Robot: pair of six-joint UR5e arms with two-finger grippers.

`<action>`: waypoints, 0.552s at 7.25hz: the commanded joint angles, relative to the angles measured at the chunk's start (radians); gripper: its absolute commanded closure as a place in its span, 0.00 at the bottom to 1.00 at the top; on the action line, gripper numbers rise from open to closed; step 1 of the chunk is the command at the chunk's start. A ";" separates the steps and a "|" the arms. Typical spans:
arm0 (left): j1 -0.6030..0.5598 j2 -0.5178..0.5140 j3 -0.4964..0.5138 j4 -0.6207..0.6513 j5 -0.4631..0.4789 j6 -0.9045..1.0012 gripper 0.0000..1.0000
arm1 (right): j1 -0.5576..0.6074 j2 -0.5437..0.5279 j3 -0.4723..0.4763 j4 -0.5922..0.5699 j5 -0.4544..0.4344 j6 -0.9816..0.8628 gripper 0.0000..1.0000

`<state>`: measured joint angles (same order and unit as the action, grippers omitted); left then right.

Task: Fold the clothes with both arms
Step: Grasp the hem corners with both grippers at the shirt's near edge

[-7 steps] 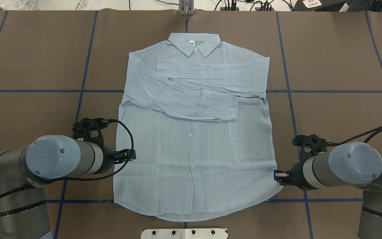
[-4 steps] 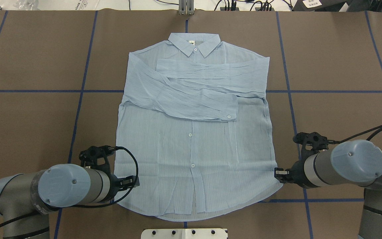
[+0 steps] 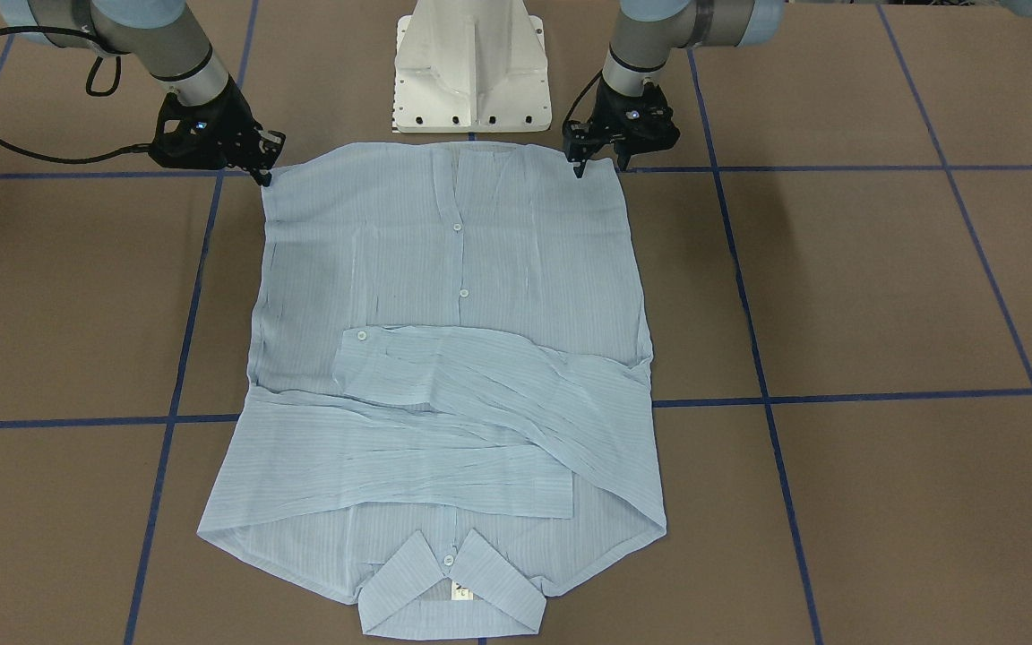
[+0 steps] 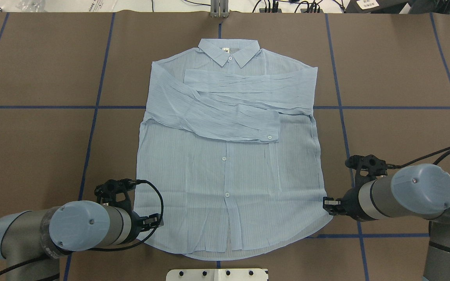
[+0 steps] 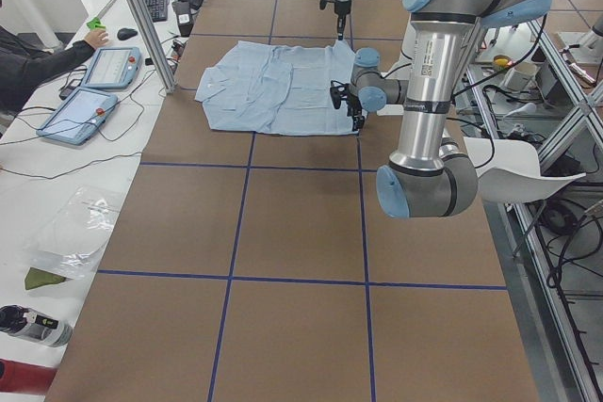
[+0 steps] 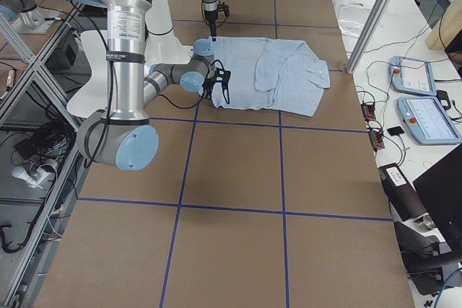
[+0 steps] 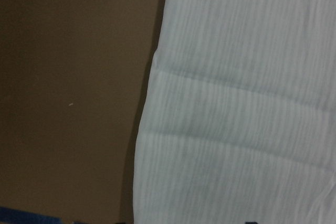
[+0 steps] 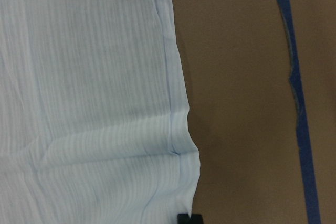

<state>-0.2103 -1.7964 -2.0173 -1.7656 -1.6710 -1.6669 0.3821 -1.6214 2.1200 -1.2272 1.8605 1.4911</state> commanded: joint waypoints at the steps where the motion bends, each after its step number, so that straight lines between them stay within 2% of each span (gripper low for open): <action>1: 0.002 0.000 0.018 0.000 0.000 -0.001 0.25 | 0.001 0.000 0.000 0.000 0.000 0.000 1.00; 3: 0.000 0.002 0.028 0.001 0.000 -0.001 0.28 | 0.001 0.000 0.000 0.000 0.000 0.000 1.00; 4: 0.000 0.002 0.028 0.002 0.002 -0.002 0.34 | 0.001 0.000 0.000 0.000 0.000 0.000 1.00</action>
<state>-0.2099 -1.7953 -1.9919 -1.7646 -1.6701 -1.6675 0.3834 -1.6215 2.1200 -1.2272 1.8607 1.4910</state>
